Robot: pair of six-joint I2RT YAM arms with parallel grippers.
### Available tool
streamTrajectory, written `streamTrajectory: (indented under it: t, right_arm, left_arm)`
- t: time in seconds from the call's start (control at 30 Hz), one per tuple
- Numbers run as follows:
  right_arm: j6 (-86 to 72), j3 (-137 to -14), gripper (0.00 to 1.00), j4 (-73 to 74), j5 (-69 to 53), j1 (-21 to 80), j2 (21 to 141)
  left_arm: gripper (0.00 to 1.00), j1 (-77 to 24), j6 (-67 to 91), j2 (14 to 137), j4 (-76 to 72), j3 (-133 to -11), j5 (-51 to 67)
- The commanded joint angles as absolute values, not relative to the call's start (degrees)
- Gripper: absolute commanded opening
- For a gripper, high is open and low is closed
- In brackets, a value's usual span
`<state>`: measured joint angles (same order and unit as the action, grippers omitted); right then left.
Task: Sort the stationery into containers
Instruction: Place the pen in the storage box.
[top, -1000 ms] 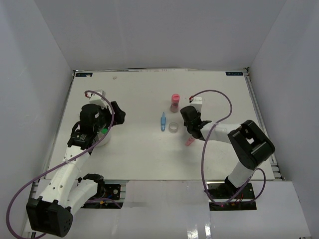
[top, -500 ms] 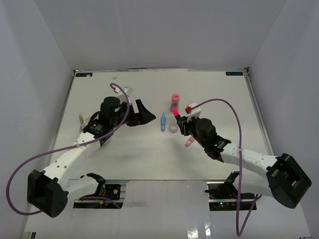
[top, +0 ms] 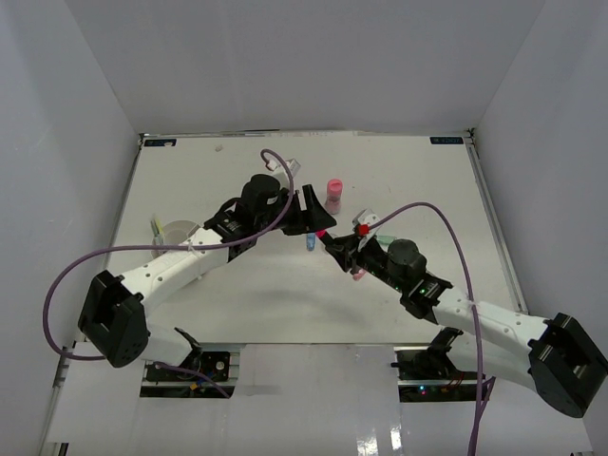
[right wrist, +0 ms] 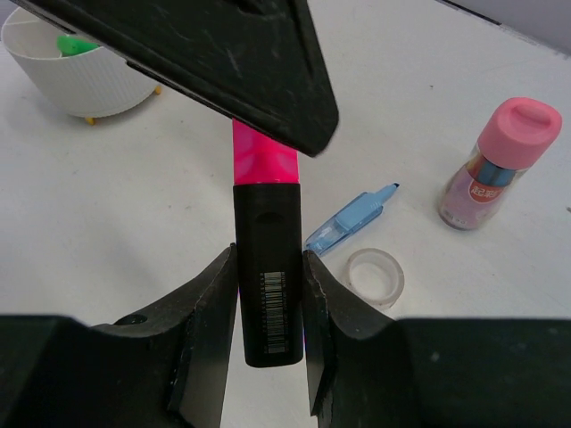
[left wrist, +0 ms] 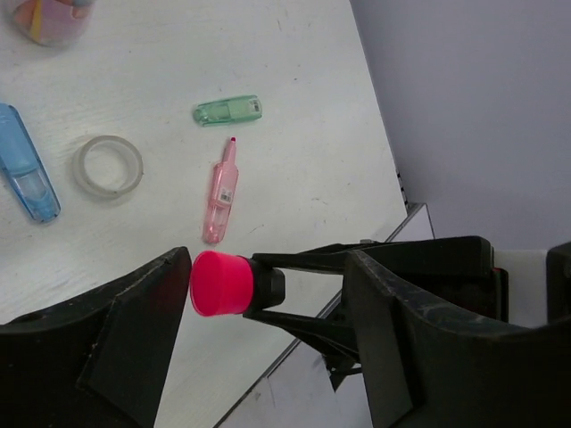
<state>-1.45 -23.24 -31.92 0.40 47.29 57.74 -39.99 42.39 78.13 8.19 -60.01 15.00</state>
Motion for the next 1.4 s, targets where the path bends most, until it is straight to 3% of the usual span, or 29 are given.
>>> streamTrajectory:
  t: [0.0, 0.17, 0.5, 0.6, 0.67, 0.77, 0.8, 0.87, 0.97, 1.13, 1.37]
  right_arm:
    - [-0.7, -22.2, 0.28, -36.6, -2.2, 47.6, 55.9]
    - [-0.9, -21.5, 0.29, -37.2, -1.8, 47.6, 54.9]
    - [-1.1, -20.0, 0.34, -38.2, -0.3, 47.6, 53.6]
    - [-1.2, -19.7, 0.41, -38.5, 1.9, 47.6, 53.6]
    - [-1.3, -19.6, 0.55, -38.4, 2.2, 47.5, 53.5]
    - [-1.3, -19.8, 0.77, -37.8, 3.1, 47.6, 53.5]
    - [-1.3, -19.9, 0.88, -37.4, 3.6, 47.5, 53.4]
    - [-1.4, -20.0, 0.97, -36.7, 4.1, 47.5, 53.3]
    - [-1.6, -20.0, 0.90, -35.9, 4.7, 47.5, 53.2]
    - [-1.8, -20.0, 0.90, -35.2, 5.6, 47.6, 53.2]
    - [-1.8, -19.9, 0.90, -35.0, 6.1, 47.5, 54.1]
  left_arm:
    - [0.79, -41.3, 43.1, 79.5, 7.2, -62.9, 13.5]
    - [0.63, -42.5, 42.8, 81.5, 7.6, -64.2, 13.4]
    - [0.17, -43.0, 43.9, 80.5, 7.8, -63.5, 13.4]
    - [0.06, -42.9, 44.1, 79.9, 7.9, -63.1, 13.4]
    - [0.01, -43.0, 43.9, 79.2, 8.1, -62.8, 12.6]
    - [0.00, -42.9, 42.9, 77.7, 9.3, -62.6, 9.6]
    - [0.00, -42.8, 42.3, 77.2, 10.4, -62.6, 8.4]
    - [0.00, -42.9, 40.2, 75.6, 12.3, -63.1, 3.4]
    - [0.00, -42.5, 36.6, 73.5, 16.9, -63.7, -7.2]
    - [0.00, -38.9, 31.4, 67.8, 26.6, -63.3, -23.3]
    - [0.00, -27.8, 24.8, 59.8, 29.9, -58.5, -29.9]
